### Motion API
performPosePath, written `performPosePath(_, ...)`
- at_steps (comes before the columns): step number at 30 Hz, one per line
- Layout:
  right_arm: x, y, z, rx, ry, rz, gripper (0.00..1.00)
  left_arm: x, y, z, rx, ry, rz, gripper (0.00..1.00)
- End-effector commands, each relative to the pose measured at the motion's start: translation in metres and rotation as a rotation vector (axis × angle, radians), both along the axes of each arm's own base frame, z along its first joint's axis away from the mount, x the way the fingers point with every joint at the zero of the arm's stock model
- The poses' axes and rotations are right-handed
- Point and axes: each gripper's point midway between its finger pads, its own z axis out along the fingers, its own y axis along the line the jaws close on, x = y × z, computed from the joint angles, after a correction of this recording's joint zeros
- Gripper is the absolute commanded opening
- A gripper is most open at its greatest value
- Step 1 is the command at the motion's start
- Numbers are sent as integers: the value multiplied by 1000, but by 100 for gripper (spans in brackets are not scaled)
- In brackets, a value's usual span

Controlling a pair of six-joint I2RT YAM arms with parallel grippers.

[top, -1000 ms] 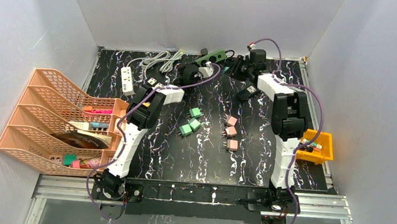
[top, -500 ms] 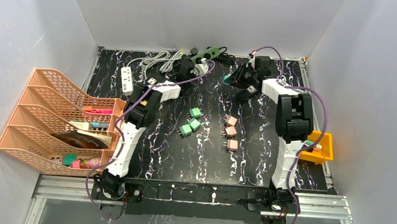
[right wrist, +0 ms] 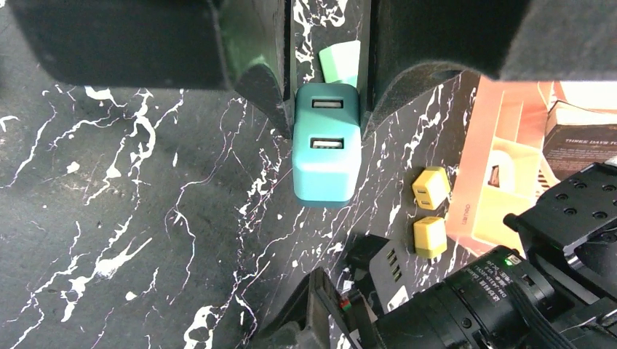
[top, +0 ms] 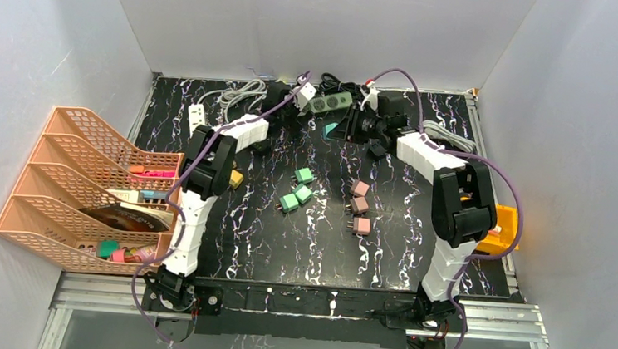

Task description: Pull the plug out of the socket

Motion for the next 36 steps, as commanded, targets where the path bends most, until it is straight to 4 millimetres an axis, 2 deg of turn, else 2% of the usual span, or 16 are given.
performPosePath(1, -8, 9, 54, 86, -137, 74, 0, -30, -2, 16, -177, 110, -7, 98)
performPosePath(4, -26, 31, 66, 106, -167, 137, 0, -34, 8, 43, -322, 107, 4, 98)
performPosePath(5, -34, 41, 66, 100, -178, 163, 0, -34, 15, 54, -369, 97, 9, 98)
performPosePath(7, -47, 58, 64, 75, -199, 210, 0, -34, 27, 89, -462, 41, 25, 98)
performPosePath(11, -74, 93, 55, 31, -242, 311, 0, -46, 62, 137, -592, -36, 107, 98)
performPosePath(14, -98, 126, 42, 18, -253, 398, 0, -67, 85, 172, -685, -119, 147, 98)
performPosePath(19, -125, 181, -1, -60, -217, 534, 0, -110, 122, 219, -786, -236, 210, 98)
performPosePath(21, -135, 202, -18, -53, -185, 582, 0, -127, 140, 226, -817, -260, 263, 98)
performPosePath(22, -140, 214, -19, -33, -180, 607, 0, -135, 150, 229, -825, -273, 291, 98)
performPosePath(24, -145, 231, -30, -2, -139, 625, 0, -146, 165, 227, -807, -286, 344, 98)
performPosePath(25, -148, 238, -35, 15, -119, 635, 0, -154, 170, 232, -793, -305, 360, 98)
performPosePath(26, -151, 243, -46, 22, -85, 643, 0, -159, 175, 232, -775, -311, 377, 98)
performPosePath(29, -157, 255, -62, 36, -15, 651, 0, -171, 186, 236, -739, -336, 409, 98)
performPosePath(33, -164, 259, -82, 34, 71, 641, 0, -177, 190, 242, -749, -358, 415, 99)
performPosePath(34, -165, 259, -85, 34, 87, 634, 4, -178, 189, 243, -755, -358, 410, 98)
performPosePath(36, -166, 259, -90, 33, 113, 623, 25, -177, 186, 243, -769, -349, 402, 98)
